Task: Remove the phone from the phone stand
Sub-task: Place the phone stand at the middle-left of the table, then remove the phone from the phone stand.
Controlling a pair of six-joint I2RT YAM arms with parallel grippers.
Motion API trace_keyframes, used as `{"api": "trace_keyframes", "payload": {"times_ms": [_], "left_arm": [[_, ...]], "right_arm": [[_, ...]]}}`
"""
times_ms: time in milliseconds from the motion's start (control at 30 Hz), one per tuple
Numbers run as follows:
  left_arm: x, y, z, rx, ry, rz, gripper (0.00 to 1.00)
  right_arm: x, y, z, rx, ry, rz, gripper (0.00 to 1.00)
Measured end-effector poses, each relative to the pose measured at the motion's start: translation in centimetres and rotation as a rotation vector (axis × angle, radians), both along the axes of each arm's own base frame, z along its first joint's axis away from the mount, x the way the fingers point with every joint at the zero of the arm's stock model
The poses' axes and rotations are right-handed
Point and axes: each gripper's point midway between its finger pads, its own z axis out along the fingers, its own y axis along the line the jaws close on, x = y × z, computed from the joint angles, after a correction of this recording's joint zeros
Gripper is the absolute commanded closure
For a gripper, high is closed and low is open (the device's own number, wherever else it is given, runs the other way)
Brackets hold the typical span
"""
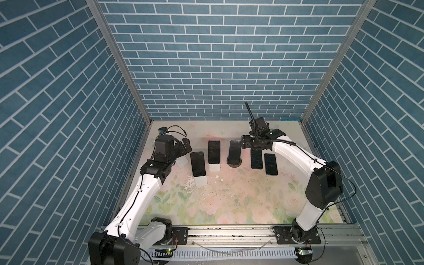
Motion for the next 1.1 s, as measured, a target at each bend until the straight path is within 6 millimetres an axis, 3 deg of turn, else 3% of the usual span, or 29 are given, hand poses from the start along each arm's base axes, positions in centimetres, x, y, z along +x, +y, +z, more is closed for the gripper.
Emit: {"api": "trace_keyframes", "payload": {"times_ms": [133, 267, 500, 700, 900, 1100], "left_arm": [[-0.6, -0.9, -1.9, -0.028, 0.041, -0.04, 0.0], [-0.8, -1.9, -2.7, -0.06, 0.048, -0.092, 0.0], [-0.4, -3.8, -0.7, -0.119, -0.033, -0.188, 0.0], [-0.9, -4.1, 0.9, -0.125, -0.082, -0.221, 0.0], [-1.2, -4.3, 0.4, -0.124, -0.078, -0.233, 0.0], [-1.3, -4.3, 0.1, -0.123, -0.073, -0.238, 0.0]], "right_arm": [[0.5, 1.5, 1.1, 0.017, -0.027, 0.004, 0.2], [0.7, 2.3, 0.9, 0.005, -0.032, -0.005, 0.2], [0.0, 3.1, -1.2, -0.051, 0.006, -0.032, 0.19], [-1.0, 4.1, -2.2, -0.097, 0.01, -0.029, 0.2], [-1.5, 4.9, -2.3, -0.118, -0.006, -0.018, 0.19], [-1.6, 5.3, -2.1, -0.121, -0.03, -0.037, 0.01]]}}
